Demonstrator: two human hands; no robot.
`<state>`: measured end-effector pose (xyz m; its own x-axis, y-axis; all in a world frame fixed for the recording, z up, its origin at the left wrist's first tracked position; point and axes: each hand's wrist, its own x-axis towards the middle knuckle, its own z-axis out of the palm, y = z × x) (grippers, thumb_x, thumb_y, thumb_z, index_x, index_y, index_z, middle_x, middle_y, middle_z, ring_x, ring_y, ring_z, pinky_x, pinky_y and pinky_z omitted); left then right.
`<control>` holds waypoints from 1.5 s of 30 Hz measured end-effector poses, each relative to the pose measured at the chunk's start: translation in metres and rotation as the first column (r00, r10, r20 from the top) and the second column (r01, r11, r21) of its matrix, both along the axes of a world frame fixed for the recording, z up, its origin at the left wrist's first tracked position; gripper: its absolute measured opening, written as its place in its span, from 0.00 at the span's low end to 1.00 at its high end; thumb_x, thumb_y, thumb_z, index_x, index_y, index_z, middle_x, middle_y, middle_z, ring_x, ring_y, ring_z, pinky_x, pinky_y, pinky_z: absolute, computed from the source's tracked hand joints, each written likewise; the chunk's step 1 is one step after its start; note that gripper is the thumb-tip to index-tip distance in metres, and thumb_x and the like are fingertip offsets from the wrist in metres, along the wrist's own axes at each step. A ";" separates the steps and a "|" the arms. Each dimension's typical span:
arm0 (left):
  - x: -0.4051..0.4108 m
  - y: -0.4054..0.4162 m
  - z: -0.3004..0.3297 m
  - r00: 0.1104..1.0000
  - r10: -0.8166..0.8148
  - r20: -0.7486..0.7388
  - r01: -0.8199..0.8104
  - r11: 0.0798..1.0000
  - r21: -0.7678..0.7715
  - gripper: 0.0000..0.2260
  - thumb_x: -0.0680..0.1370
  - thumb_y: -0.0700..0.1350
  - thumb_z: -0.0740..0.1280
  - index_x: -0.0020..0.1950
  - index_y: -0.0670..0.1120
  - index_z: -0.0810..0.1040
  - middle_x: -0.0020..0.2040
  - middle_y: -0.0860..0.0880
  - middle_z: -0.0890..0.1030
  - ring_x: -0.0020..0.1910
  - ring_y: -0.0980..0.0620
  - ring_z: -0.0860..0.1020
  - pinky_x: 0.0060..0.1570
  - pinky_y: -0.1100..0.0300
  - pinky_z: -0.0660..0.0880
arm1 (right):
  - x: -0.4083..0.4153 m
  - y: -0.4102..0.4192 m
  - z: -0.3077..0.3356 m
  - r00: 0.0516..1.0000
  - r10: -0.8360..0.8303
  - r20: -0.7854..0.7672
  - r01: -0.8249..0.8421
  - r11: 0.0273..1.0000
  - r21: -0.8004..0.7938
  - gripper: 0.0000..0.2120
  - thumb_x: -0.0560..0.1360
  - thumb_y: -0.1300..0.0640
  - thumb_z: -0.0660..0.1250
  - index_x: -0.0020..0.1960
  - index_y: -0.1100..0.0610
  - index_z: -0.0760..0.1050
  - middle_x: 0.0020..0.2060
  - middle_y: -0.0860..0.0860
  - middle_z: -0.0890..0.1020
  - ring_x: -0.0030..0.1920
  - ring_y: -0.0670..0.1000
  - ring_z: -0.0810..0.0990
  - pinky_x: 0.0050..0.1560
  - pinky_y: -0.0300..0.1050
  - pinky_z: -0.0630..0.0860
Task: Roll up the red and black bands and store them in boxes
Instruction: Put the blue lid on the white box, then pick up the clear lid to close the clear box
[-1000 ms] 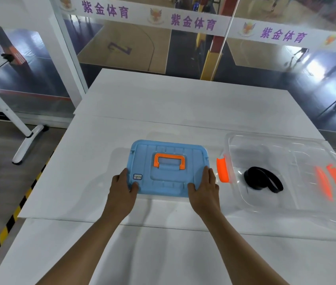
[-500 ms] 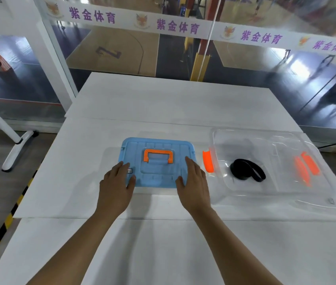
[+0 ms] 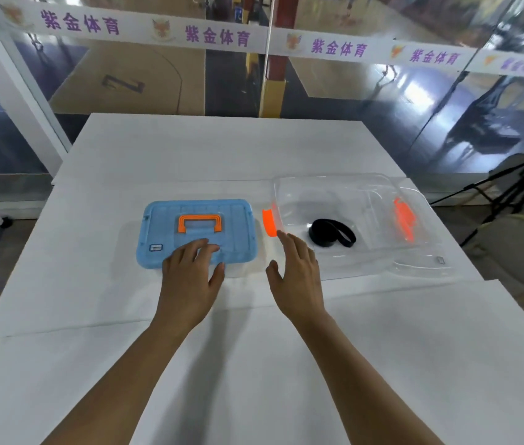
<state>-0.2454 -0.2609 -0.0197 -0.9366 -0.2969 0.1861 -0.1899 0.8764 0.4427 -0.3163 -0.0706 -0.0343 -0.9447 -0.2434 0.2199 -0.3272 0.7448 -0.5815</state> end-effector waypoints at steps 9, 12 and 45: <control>0.001 0.116 -0.007 0.995 -0.080 0.059 0.080 0.997 0.011 0.15 0.81 0.50 0.65 0.67 0.49 0.77 0.68 0.48 0.77 0.69 0.44 0.73 0.69 0.47 0.67 | 0.003 0.115 -0.004 0.995 -0.092 0.045 0.093 0.995 -0.023 0.27 0.79 0.57 0.67 0.77 0.52 0.68 0.71 0.51 0.74 0.68 0.55 0.72 0.69 0.52 0.70; -0.005 0.166 -0.012 0.991 -0.112 0.071 0.112 0.994 0.008 0.14 0.81 0.49 0.65 0.66 0.49 0.78 0.68 0.48 0.77 0.68 0.43 0.74 0.68 0.47 0.68 | -0.005 0.166 -0.010 0.991 -0.112 0.069 0.113 0.994 -0.009 0.27 0.79 0.58 0.67 0.77 0.52 0.68 0.69 0.51 0.74 0.66 0.55 0.72 0.68 0.50 0.69; -0.300 0.522 -0.201 0.852 -0.296 0.431 0.491 0.735 -0.467 0.31 0.68 0.34 0.73 0.71 0.43 0.71 0.62 0.43 0.78 0.59 0.42 0.79 0.71 0.45 0.65 | -0.156 0.533 -0.169 0.887 -0.289 0.359 0.305 0.952 0.014 0.26 0.79 0.56 0.69 0.76 0.49 0.69 0.65 0.50 0.75 0.62 0.54 0.75 0.65 0.50 0.73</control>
